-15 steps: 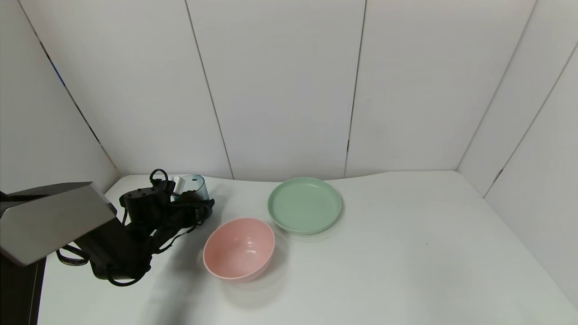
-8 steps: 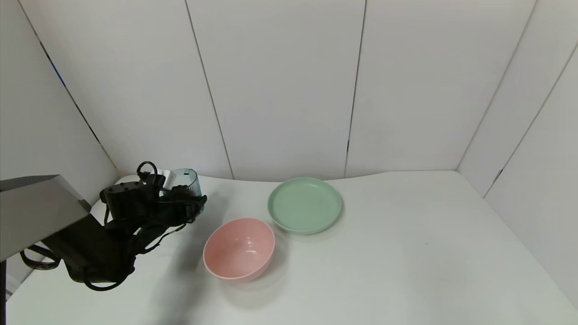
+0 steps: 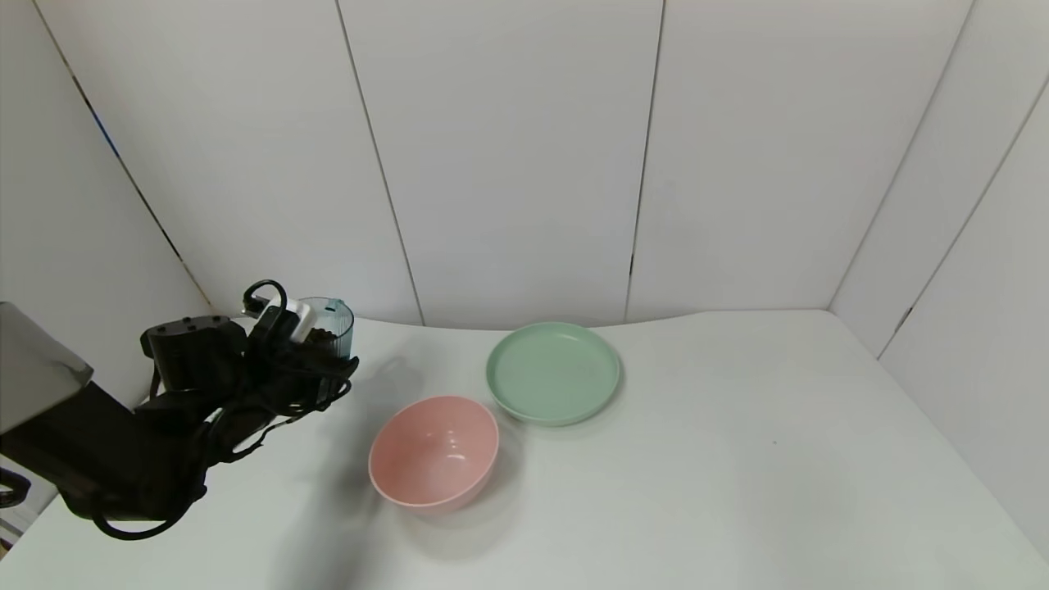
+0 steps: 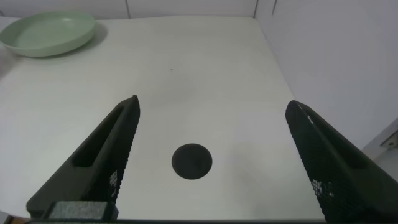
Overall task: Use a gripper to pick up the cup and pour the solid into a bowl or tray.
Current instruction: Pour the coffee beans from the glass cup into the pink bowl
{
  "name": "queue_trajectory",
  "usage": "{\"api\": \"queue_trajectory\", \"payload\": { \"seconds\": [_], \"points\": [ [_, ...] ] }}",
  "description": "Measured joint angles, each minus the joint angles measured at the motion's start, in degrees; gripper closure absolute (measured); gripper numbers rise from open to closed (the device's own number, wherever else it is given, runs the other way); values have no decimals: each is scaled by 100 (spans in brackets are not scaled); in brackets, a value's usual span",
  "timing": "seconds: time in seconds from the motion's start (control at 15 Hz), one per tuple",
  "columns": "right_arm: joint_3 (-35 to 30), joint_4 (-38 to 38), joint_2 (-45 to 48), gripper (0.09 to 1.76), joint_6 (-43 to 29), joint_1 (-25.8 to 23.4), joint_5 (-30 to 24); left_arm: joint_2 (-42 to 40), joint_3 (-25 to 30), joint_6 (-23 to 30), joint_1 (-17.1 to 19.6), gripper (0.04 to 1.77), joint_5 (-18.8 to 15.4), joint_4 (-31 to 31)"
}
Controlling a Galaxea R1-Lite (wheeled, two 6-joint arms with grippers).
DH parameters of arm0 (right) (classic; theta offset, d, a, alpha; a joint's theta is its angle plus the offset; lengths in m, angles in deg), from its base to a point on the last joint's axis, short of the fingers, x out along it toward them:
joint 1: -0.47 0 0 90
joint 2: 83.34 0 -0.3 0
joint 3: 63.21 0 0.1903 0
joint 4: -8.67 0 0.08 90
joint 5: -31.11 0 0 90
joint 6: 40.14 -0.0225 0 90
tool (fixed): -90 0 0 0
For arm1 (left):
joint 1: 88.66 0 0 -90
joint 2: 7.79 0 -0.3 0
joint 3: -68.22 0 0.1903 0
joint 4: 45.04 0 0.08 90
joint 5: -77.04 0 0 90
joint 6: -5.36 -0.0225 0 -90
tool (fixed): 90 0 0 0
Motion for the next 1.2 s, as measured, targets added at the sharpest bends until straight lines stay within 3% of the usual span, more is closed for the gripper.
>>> {"api": "queue_trajectory", "payload": {
  "seconds": [0.4, 1.2],
  "points": [
    [0, -2, 0, 14, 0, 0, 0, -238, -116, -955, -219, 49, 713, 16],
    [0, 0, 0, 14, 0, 0, 0, -513, 41, -1838, -423, 49, 699, 307]
  ]
}}
